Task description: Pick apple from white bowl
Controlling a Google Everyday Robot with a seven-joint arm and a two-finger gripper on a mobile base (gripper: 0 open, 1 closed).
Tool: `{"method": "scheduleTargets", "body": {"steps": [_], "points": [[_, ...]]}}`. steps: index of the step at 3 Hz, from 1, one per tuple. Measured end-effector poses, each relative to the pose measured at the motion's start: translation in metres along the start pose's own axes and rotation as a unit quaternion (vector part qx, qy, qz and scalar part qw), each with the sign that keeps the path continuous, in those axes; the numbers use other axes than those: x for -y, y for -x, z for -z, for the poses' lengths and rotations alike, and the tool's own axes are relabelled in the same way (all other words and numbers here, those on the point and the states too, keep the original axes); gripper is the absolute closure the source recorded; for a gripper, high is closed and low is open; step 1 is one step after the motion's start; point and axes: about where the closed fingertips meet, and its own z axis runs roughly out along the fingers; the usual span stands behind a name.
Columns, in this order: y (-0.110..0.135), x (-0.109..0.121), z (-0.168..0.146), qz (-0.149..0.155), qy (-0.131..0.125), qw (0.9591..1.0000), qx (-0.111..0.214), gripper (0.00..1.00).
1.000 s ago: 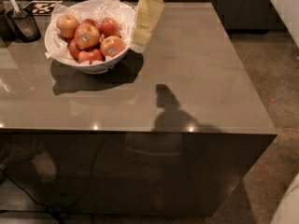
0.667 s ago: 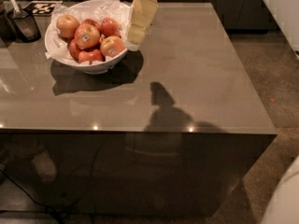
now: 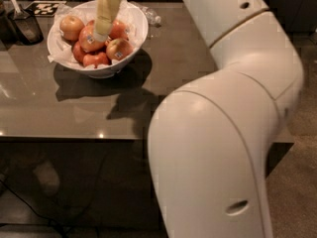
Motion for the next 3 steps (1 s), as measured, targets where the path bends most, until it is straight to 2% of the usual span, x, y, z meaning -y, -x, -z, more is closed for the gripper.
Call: {"method": "scheduleTargets", "body": {"steps": [1,3], "points": [[0.008,0.009,0.000,0.000,-0.015,0.9998,0.015,0.00],[0.017,0.035,-0.040,-0.018,-0.011,0.9993,0.032,0.00]]}}
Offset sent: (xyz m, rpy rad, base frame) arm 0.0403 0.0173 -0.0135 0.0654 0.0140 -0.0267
